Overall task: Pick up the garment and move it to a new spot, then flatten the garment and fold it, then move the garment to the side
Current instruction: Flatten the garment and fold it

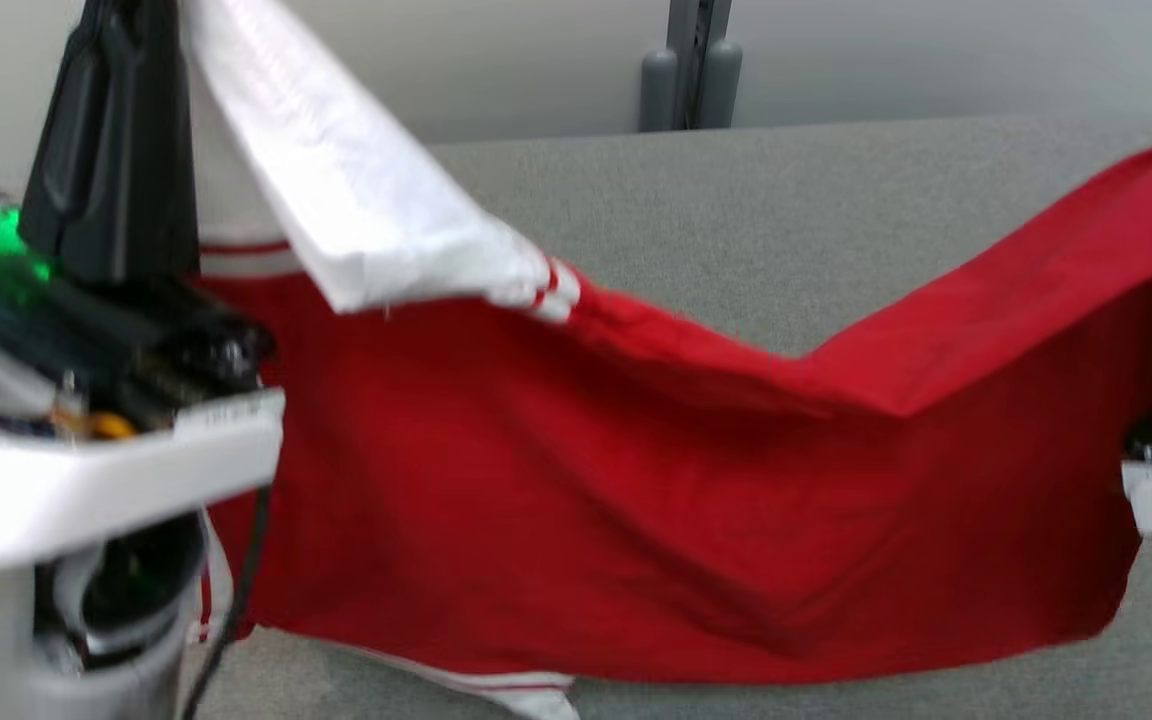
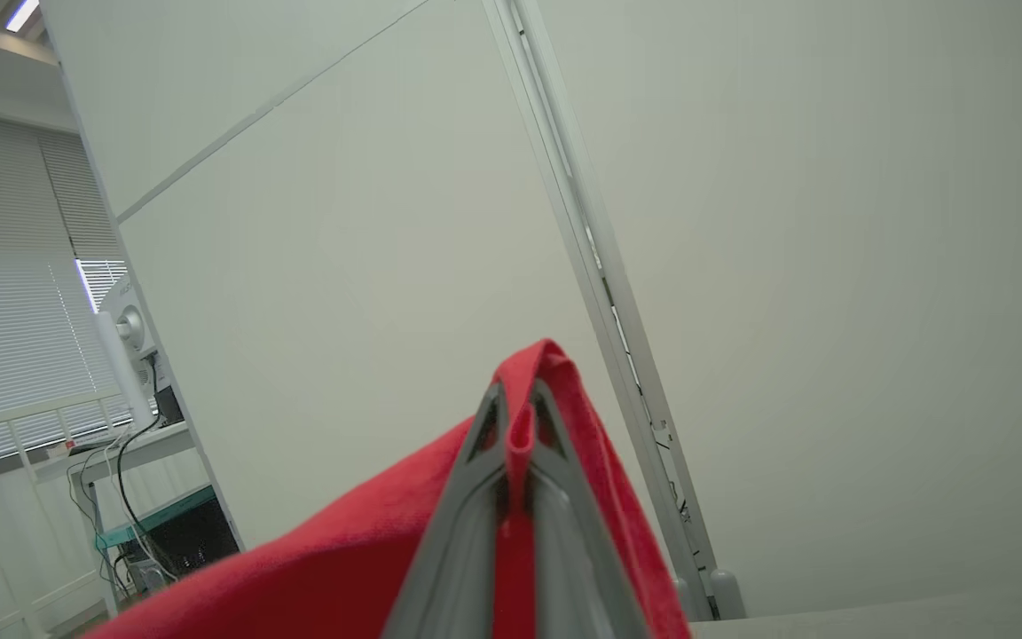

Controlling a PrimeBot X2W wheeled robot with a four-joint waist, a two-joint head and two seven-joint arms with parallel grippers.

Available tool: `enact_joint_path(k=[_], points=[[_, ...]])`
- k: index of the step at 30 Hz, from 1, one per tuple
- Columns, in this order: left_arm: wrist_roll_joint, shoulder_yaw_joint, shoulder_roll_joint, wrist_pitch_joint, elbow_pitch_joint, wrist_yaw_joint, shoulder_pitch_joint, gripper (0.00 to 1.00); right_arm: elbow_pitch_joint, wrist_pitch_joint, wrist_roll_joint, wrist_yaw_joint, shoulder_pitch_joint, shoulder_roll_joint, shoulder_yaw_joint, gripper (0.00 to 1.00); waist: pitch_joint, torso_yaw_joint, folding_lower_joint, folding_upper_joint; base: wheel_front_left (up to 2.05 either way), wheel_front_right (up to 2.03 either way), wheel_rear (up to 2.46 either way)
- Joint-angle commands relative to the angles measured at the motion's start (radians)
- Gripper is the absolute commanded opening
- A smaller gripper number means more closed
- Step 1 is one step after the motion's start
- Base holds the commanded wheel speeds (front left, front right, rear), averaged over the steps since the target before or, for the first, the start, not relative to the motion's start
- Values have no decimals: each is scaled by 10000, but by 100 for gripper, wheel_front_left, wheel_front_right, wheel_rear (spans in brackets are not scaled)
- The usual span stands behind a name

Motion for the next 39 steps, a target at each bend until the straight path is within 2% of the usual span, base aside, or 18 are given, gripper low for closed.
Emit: enact_joint_path(k=[1, 6, 11, 14, 15, 16, 20, 25, 31, 35, 39], points=[[13, 43, 196, 177, 480, -84, -562, 0, 337, 112, -62, 3, -518, 4, 60, 0, 507, -20, 0, -1, 0, 0, 0], [326, 136, 666, 498, 2830, -478, -3148, 0, 2246, 177, -313, 3, -3222, 39, 417, 0, 1632, -113, 0, -1, 0, 0, 0], [1031, 156, 1038, 285, 5439, -813, -6736, 0, 4805, -250, -798, 3, -6995, 136, 769, 0, 2683, -281, 0, -1, 0, 0, 0], [1525, 152, 1079, -353, 7130, -932, -8720, 0, 6668, -890, -1211, 3, -9126, 218, 857, 0, 2935, -359, 0, -1, 0, 0, 0], [1525, 152, 1079, -353, 7130, -932, -8720, 0, 6668, -890, -1211, 3, -9126, 218, 857, 0, 2935, -359, 0, -1, 0, 0, 0], [1664, 162, 1069, -639, 7603, -955, -9350, 0, 7277, -1103, -1467, 3, -9761, 239, 927, 0, 3020, -370, 0, -1, 0, 0, 0], [1862, 39, 616, -1516, 9152, -918, -10886, 0, 9430, -1937, -2342, 3, -11725, 293, 814, 0, 3573, -69, 0, -1, 0, 0, 0], [1737, -120, 120, -2202, 10619, -1092, -10889, 0, 11511, -2661, -2868, 3, -12723, 212, 601, 0, 4571, 545, 0, -1, 0, 0, 0], [1323, 77, -65, -2845, 11640, -1408, -9320, 0, 13406, -3255, -2745, 3, -12139, 182, 612, 0, 5357, 841, 0, -1, 0, 0, 0], [898, 276, -174, -2990, 11338, -1675, -8034, 0, 13868, -3426, -2242, 3, -11563, 50, 878, 0, 5458, 881, 0, -1, 0, 0, 0], [525, 430, -132, -3031, 10155, -1780, -6709, 0, 13632, -3497, -1376, 3, -10973, -127, 1242, 0, 5358, 842, 0, -1, 0, 0, 0]])
